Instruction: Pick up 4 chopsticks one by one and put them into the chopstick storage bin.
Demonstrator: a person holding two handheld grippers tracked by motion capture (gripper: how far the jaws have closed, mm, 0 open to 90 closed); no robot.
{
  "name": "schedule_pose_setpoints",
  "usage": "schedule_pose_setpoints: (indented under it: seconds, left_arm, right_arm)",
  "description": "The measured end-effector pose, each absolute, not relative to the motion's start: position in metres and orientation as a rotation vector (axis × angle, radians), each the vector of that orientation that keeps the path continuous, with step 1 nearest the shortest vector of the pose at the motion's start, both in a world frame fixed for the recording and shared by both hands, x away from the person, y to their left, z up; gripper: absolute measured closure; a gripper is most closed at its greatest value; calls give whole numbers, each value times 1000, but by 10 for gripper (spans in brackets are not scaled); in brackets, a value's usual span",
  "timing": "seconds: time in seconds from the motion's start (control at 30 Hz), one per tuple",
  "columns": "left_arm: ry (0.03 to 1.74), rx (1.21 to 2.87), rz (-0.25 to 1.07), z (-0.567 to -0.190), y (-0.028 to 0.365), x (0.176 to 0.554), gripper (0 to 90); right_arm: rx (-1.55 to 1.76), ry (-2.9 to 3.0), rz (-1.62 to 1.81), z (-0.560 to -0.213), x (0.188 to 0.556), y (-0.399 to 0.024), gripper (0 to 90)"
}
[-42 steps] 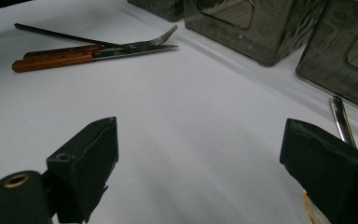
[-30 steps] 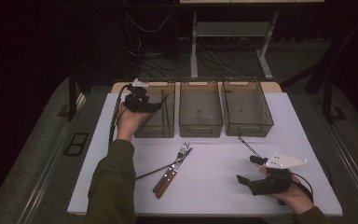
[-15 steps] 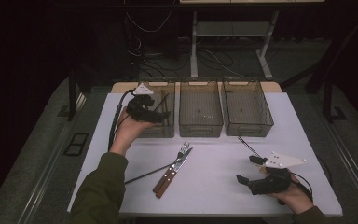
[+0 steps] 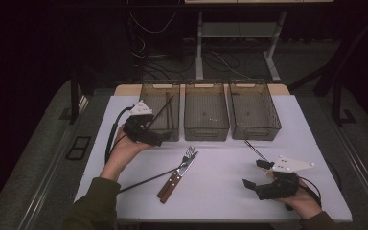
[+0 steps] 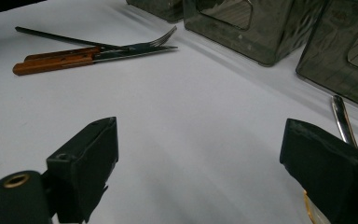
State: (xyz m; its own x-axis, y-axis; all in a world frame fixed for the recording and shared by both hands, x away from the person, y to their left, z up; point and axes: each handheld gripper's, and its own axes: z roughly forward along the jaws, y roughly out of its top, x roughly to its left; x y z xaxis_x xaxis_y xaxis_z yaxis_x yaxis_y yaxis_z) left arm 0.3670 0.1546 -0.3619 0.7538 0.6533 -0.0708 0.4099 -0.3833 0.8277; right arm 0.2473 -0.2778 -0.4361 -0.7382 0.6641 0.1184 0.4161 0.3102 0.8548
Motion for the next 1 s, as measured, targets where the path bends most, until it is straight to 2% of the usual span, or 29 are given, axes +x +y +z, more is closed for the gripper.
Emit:
schedule_pose_setpoints:
  seconds: [0.33,0.6,0.87,1.0]
  left_arm:
    - [770,2025,336,-382,176,337,1]
    - [739,2062,346,-395,184,314,76]
    - [720,2090,299,-406,189,298,199]
    - [700,2107,275,-412,193,289,289]
  right_arm:
    - [992,2328,1381,-438,249,-277,117]
    - [992,2330,1372,-439,249,-278,117]
    - [995,2327,1372,-439,249,-278,117]
    - [989,2325,1371,-439,249,-278,117]
